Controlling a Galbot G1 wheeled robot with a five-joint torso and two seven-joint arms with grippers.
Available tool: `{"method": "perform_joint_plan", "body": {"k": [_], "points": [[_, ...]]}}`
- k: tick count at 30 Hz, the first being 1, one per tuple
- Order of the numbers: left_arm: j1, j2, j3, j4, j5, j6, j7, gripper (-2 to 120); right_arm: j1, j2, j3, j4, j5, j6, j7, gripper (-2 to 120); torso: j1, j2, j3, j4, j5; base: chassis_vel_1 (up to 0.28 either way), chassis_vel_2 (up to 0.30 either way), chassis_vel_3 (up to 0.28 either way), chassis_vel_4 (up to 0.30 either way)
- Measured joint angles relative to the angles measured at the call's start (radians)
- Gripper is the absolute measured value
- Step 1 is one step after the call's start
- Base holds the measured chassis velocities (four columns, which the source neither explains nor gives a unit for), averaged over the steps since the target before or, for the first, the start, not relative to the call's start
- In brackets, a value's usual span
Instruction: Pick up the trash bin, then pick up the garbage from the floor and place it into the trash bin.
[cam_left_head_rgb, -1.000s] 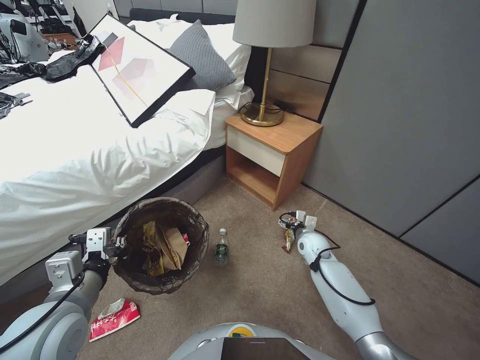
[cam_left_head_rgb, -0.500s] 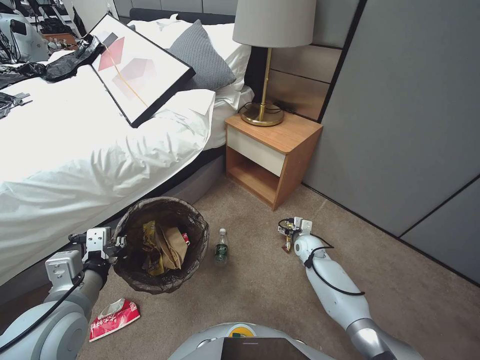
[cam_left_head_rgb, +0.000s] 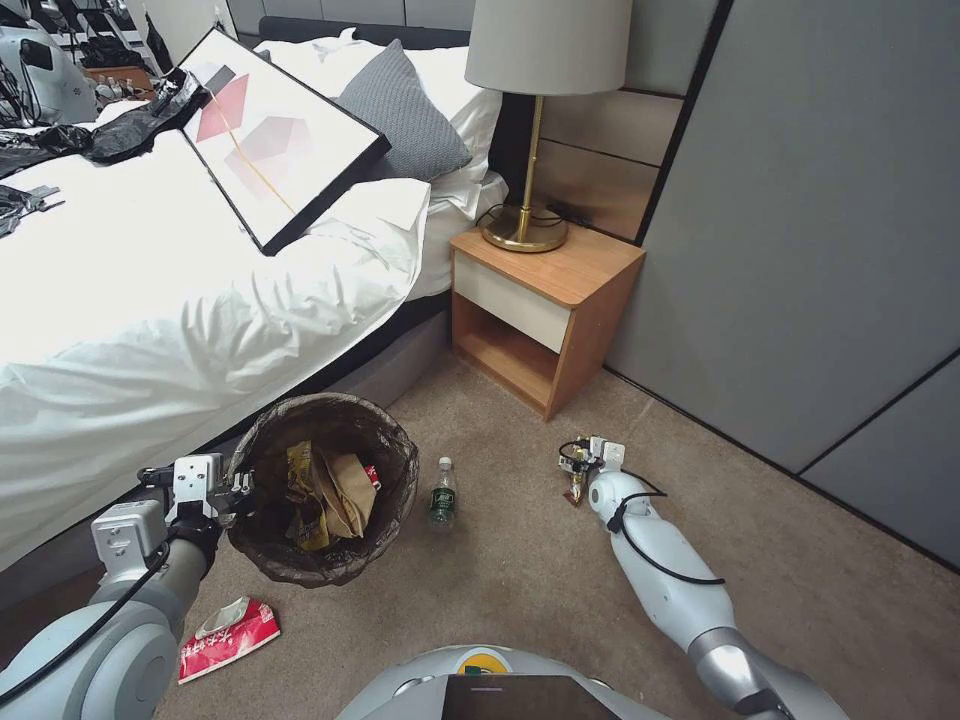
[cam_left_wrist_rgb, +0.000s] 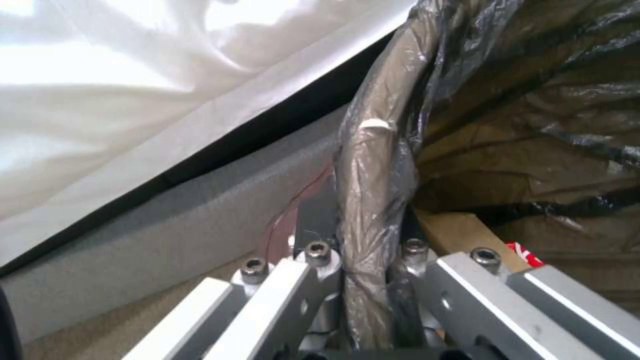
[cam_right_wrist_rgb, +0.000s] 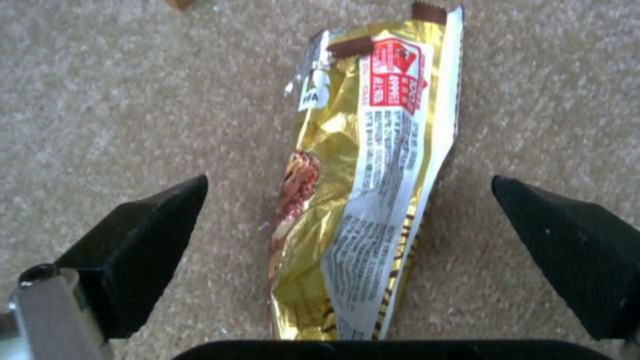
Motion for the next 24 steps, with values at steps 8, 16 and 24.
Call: {"method": "perform_joint_plan", "body": {"k": [8,16,24], "points": [[0.003,-0.001,0.001,0.0,0.001,0.0,0.0,2,0.002,0.003,0.003,-0.016,-0.012,0.009,-0.008,100,0.0,0.0,0.0,0.0,0.0,0.0,0.0,0.0,0.0],[0.003,-0.003,0.005,0.0,0.002,0.001,0.0,2,0.016,0.016,0.006,-0.062,-0.042,0.029,-0.022,100,0.0,0.0,0.0,0.0,0.0,0.0,0.0,0.0,0.0],[0.003,-0.003,0.005,0.0,0.002,0.001,0.0,2,0.031,0.029,0.005,-0.088,-0.062,0.039,-0.026,100,0.0,0.0,0.0,0.0,0.0,0.0,0.0,0.0,0.0]]}}
